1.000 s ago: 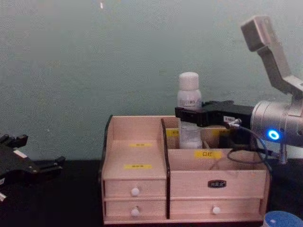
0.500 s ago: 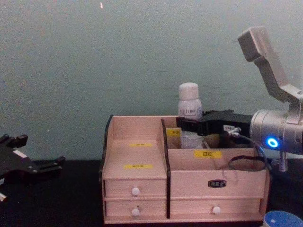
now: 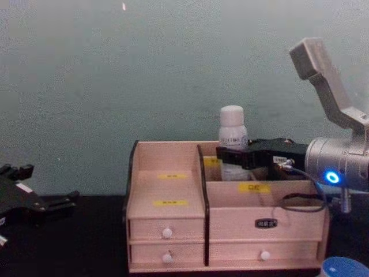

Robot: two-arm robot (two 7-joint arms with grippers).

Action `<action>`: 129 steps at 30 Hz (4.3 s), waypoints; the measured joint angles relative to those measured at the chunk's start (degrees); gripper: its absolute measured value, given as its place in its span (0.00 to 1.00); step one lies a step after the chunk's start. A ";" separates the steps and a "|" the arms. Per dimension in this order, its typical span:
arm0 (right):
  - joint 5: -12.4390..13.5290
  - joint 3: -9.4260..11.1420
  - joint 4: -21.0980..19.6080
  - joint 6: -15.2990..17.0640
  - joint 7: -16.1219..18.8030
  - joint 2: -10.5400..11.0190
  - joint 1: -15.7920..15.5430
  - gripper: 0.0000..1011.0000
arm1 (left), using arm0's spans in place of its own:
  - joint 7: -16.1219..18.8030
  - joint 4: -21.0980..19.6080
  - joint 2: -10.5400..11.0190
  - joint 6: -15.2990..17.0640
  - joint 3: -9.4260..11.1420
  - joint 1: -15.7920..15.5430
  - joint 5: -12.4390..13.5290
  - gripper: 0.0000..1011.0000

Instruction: Pick up the facial cleanser and watermelon frost from the table and place them into the tiered storage box.

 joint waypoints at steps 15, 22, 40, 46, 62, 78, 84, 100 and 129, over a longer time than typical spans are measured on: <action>0.00 0.01 -0.04 0.05 -0.14 0.10 -0.03 0.61 | 0.00 0.00 0.00 0.00 0.00 0.00 0.00 0.99; 0.01 -0.01 -0.06 0.05 -0.14 0.08 -0.05 0.83 | 0.00 0.00 0.00 0.00 0.00 0.00 0.00 0.99; 0.05 -0.01 -0.11 0.03 -0.07 0.08 -0.05 0.99 | 0.00 0.00 0.00 0.00 0.00 0.00 0.00 0.99; 0.01 0.60 -3.78 0.77 -0.81 1.05 -1.73 0.99 | 0.00 0.00 0.00 0.00 0.00 0.00 0.00 0.99; 2.85 3.69 -23.42 5.32 -1.20 8.47 -11.81 0.99 | 0.00 0.00 0.00 0.00 0.00 0.00 0.00 0.99; 8.47 8.13 -38.02 6.10 0.61 18.87 -24.44 0.99 | 0.00 0.00 0.00 0.00 0.00 0.00 0.00 0.99; 10.89 9.23 -40.49 4.55 2.63 23.13 -29.14 0.99 | 0.00 0.00 0.00 0.00 0.00 0.00 0.00 0.99; 14.18 10.19 -43.44 3.06 4.70 29.61 -37.31 0.99 | 0.00 0.00 0.00 0.00 0.00 0.00 0.00 0.99; 17.09 6.23 -40.41 6.56 5.89 31.68 -37.95 0.99 | 0.00 0.00 0.00 0.00 0.00 0.00 0.00 0.99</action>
